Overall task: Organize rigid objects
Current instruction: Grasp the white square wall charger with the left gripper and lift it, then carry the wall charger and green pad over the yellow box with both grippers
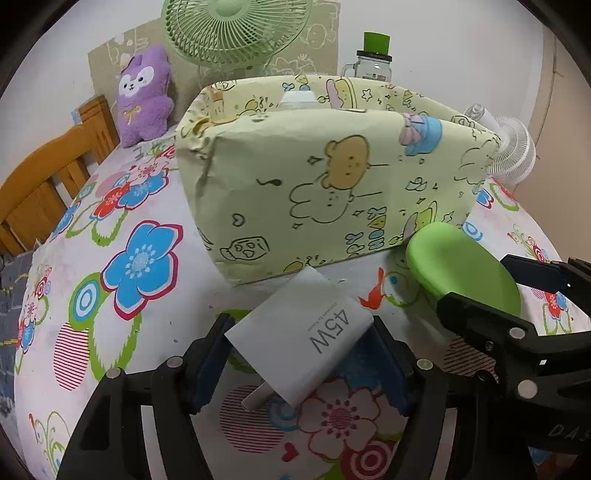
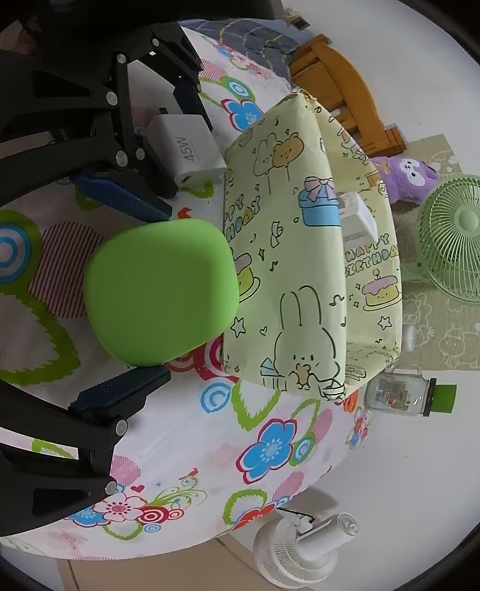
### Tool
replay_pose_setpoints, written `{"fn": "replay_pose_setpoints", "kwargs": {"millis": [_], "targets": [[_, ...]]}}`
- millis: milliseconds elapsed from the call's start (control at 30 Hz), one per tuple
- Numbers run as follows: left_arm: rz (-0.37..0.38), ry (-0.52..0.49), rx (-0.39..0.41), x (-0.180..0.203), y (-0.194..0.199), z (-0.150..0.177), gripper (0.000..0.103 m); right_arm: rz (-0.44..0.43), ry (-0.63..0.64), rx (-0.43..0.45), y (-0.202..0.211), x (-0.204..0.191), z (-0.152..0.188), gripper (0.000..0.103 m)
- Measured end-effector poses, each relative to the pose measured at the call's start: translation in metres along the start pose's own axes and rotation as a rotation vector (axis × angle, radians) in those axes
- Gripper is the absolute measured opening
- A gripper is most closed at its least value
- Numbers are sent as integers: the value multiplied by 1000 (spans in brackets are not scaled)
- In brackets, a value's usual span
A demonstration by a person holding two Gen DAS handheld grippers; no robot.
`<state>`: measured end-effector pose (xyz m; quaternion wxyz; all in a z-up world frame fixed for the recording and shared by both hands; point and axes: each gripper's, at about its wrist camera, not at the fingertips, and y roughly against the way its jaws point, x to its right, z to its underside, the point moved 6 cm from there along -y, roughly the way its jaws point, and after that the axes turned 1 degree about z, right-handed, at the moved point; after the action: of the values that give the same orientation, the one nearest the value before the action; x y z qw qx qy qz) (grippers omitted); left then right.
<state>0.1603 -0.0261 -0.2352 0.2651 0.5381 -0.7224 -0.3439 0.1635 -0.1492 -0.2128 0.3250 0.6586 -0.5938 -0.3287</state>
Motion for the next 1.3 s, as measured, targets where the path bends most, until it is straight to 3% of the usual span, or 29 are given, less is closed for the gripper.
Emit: {"fn": "replay_pose_setpoints", "kwargs": {"millis": [433, 1300], "targets": [[-3, 35, 28, 9, 25, 7, 73, 4, -10, 44, 24, 4, 8, 80], [-48, 28, 159, 24, 108, -17, 73, 15, -13, 210, 107, 6, -5, 80]]}}
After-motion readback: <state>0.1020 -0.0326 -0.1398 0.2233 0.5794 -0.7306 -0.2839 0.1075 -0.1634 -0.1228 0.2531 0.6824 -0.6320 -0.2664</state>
